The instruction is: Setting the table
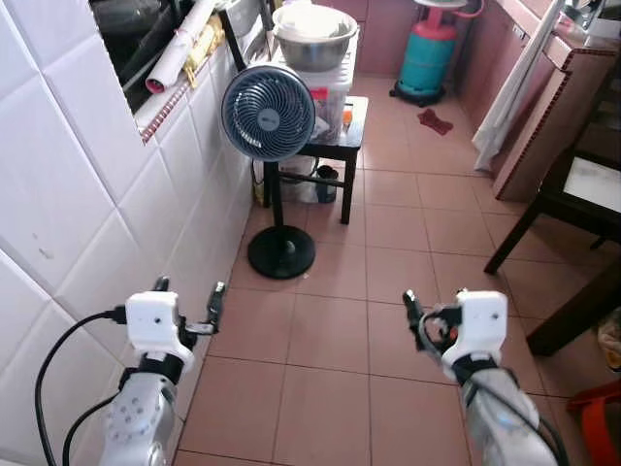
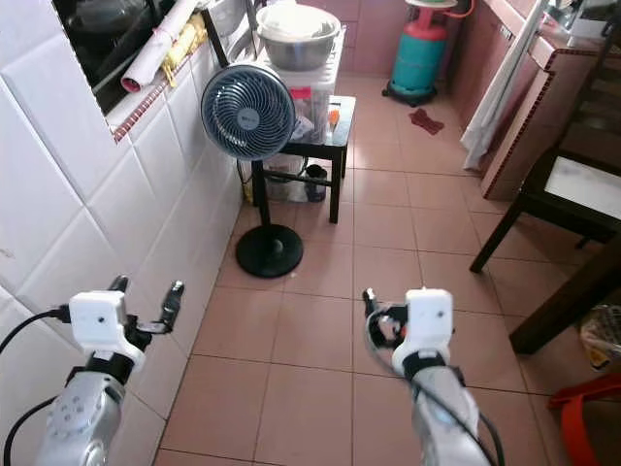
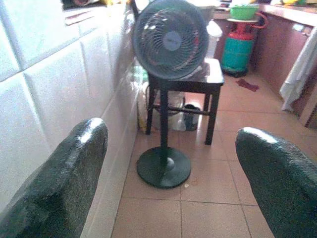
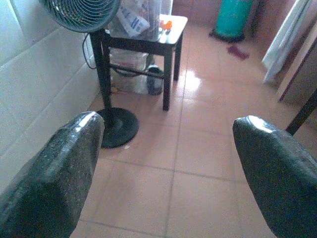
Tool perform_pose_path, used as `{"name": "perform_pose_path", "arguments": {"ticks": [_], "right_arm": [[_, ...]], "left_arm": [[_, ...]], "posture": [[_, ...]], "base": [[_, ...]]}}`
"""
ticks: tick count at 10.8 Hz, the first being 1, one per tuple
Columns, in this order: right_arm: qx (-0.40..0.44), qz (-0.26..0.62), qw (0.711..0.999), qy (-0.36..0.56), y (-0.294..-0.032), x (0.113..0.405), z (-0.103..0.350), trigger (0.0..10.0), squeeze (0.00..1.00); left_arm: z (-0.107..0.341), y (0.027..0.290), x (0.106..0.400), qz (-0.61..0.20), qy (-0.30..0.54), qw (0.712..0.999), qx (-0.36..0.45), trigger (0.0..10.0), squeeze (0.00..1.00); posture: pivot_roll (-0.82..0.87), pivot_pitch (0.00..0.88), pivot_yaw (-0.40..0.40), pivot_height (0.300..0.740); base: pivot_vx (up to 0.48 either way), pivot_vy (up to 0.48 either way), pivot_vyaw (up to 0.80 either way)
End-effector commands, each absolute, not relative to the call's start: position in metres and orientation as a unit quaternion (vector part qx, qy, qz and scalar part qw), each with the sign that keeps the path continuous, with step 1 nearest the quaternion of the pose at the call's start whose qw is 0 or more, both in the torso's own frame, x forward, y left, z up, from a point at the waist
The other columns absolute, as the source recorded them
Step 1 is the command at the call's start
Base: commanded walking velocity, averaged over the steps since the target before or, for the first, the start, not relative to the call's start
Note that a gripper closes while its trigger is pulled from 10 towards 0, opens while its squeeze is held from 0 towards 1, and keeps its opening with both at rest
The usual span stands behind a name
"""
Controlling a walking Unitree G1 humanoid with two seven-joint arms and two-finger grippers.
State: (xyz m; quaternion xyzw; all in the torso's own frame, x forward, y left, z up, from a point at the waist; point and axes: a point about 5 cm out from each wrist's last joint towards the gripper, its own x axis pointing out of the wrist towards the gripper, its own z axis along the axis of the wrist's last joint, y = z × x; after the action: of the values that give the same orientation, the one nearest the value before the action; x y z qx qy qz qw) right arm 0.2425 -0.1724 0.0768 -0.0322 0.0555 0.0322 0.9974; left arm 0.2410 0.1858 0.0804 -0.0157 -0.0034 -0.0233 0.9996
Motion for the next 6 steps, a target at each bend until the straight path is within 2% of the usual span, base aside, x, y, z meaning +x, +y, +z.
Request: {"name": "perform_pose_path", "arguments": {"ticks": [1,3,6], "right_arm": [[-0.056,0.022,0.998,0.033,-0.171,0.24,0.083,10.0,0.0],[-0.019,0.021,0.998,0.049,-0.169,0.231,0.077,10.0,0.0],[-0.014,-0.019,0.998,0.06,-0.175,0.216,0.068,10.0,0.0]], "left_arm": [[0.074,0.187,0.242,-0.027,0.014,0.999,-0.028,10.0,0.0],[0.068,0.181,0.24,-0.06,0.036,0.997,-0.025,10.0,0.0],[0.052,0.172,0.236,-0.109,0.085,0.99,-0.037,10.0,0.0]], "posture": [[-0.01,0.024,0.042,0.74],[-0.03,0.042,0.052,0.74],[-0.06,0.046,0.071,0.74]], "base": [[0.0,0.0,0.0],[0.0,0.0,0.0],[0.0,0.0,0.0]]}}
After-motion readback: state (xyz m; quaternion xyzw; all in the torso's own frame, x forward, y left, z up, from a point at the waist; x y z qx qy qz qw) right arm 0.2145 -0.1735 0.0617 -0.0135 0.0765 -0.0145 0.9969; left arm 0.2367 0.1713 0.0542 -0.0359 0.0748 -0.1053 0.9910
